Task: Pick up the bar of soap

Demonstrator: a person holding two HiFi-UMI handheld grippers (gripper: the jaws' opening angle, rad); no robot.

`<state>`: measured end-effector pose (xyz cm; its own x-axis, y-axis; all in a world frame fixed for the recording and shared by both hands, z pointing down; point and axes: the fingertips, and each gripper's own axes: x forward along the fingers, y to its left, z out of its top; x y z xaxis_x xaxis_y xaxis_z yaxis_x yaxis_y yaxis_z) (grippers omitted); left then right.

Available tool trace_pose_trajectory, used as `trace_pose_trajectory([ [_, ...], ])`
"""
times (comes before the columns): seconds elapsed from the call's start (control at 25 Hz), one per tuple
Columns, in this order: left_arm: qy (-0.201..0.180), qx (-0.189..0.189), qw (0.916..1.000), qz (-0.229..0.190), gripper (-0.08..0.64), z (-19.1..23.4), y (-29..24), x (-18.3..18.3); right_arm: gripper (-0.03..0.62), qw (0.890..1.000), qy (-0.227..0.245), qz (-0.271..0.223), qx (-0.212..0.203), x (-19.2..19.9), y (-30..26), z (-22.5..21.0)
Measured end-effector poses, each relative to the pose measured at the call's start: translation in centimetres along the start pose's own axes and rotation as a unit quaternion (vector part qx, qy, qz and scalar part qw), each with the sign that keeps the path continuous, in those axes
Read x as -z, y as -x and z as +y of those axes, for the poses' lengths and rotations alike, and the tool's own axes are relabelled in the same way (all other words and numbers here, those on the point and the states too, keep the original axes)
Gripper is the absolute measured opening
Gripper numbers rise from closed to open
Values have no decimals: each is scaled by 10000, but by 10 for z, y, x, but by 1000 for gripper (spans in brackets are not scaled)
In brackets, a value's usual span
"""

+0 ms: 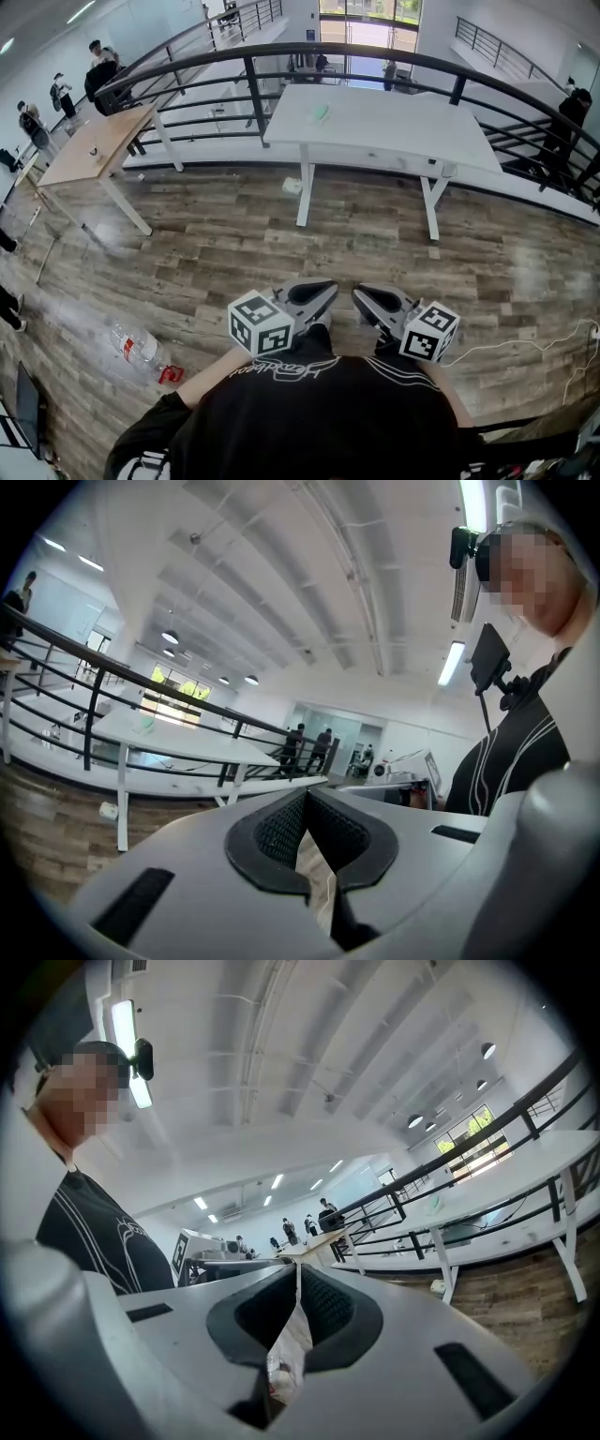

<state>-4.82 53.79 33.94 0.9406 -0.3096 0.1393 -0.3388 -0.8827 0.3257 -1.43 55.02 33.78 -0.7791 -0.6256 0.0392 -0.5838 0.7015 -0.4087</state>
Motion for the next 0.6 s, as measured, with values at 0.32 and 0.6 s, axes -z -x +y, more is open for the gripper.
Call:
trace_pose_trajectory([
  [0.32, 53, -66, 10000, -40, 8, 48, -18, -10, 20, 10000, -54, 1, -23, -11, -31, -43],
  [0.6, 162, -20, 9998, 116, 8, 112, -55, -27, 19, 9997, -236, 7, 50, -31, -68, -107],
])
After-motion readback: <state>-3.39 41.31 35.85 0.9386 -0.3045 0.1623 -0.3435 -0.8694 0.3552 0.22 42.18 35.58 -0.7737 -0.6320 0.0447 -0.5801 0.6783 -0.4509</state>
